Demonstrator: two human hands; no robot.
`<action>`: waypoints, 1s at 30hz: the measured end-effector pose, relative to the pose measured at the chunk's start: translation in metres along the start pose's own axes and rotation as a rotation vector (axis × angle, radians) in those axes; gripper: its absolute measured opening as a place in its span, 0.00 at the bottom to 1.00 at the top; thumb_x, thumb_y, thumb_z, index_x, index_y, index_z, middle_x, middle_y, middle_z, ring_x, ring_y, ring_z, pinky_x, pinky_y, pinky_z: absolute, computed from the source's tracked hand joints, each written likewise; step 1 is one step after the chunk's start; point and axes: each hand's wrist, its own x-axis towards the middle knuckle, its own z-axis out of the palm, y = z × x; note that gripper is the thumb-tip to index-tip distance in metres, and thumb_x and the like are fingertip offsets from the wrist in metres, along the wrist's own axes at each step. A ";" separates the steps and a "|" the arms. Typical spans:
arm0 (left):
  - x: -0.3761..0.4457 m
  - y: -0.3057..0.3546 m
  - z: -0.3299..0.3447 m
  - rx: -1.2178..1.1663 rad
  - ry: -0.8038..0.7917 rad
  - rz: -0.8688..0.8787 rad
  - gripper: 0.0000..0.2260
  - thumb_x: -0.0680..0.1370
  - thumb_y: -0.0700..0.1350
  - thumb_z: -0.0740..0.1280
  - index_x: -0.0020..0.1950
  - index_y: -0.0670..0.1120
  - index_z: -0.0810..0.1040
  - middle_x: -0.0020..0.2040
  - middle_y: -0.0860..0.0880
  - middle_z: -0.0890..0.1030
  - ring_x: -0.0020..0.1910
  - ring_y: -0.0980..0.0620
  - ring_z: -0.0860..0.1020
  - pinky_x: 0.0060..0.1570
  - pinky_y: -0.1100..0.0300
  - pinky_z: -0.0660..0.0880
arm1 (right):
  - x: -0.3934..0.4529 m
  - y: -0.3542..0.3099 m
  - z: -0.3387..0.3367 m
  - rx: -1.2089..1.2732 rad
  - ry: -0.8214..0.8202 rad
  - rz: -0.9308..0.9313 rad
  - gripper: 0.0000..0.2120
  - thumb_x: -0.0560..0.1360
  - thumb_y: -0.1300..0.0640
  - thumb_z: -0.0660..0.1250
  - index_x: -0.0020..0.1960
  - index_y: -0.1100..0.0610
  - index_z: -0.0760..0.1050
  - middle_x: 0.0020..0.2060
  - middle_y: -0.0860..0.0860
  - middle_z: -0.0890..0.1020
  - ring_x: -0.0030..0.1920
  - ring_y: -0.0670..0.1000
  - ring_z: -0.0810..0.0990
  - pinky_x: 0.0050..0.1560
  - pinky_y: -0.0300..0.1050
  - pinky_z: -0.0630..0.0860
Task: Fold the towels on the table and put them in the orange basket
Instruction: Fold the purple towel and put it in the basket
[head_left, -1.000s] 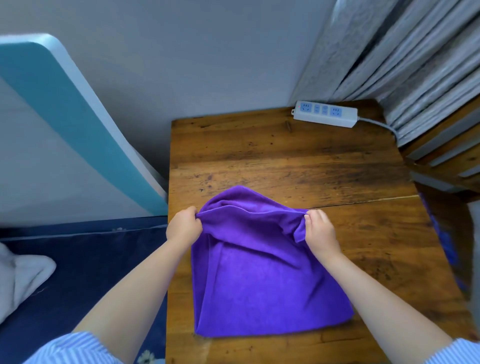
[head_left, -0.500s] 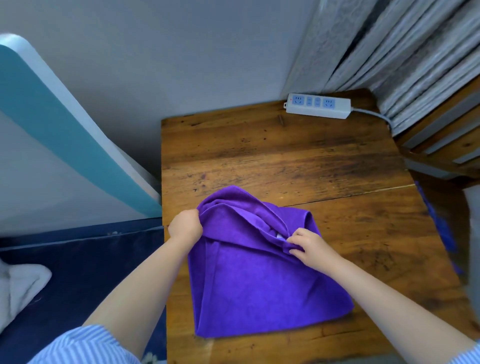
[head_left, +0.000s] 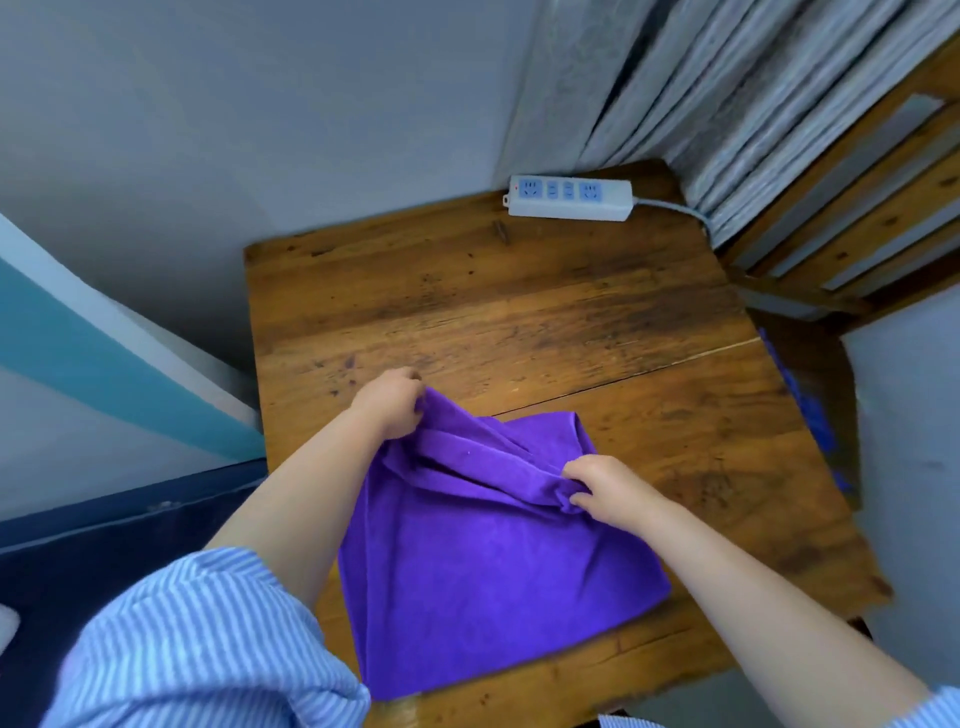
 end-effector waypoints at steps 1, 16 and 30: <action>0.008 0.001 0.000 -0.001 -0.066 0.079 0.11 0.75 0.41 0.62 0.55 0.39 0.77 0.67 0.44 0.71 0.66 0.44 0.68 0.63 0.57 0.67 | 0.001 0.003 0.001 0.018 0.011 0.007 0.05 0.74 0.61 0.63 0.48 0.62 0.73 0.51 0.58 0.78 0.52 0.57 0.75 0.51 0.45 0.71; -0.040 -0.036 -0.035 0.220 -0.277 0.045 0.10 0.75 0.48 0.62 0.49 0.44 0.78 0.51 0.45 0.79 0.55 0.47 0.69 0.49 0.59 0.69 | 0.006 0.025 -0.045 -0.007 0.265 0.234 0.11 0.71 0.68 0.58 0.34 0.56 0.67 0.49 0.61 0.78 0.51 0.60 0.76 0.46 0.46 0.71; -0.122 -0.039 -0.012 -0.512 0.364 -0.435 0.12 0.73 0.44 0.70 0.32 0.47 0.71 0.34 0.48 0.74 0.33 0.51 0.74 0.28 0.63 0.68 | -0.015 0.022 -0.094 0.217 0.432 0.085 0.06 0.70 0.66 0.67 0.37 0.59 0.73 0.38 0.55 0.77 0.41 0.54 0.73 0.42 0.39 0.66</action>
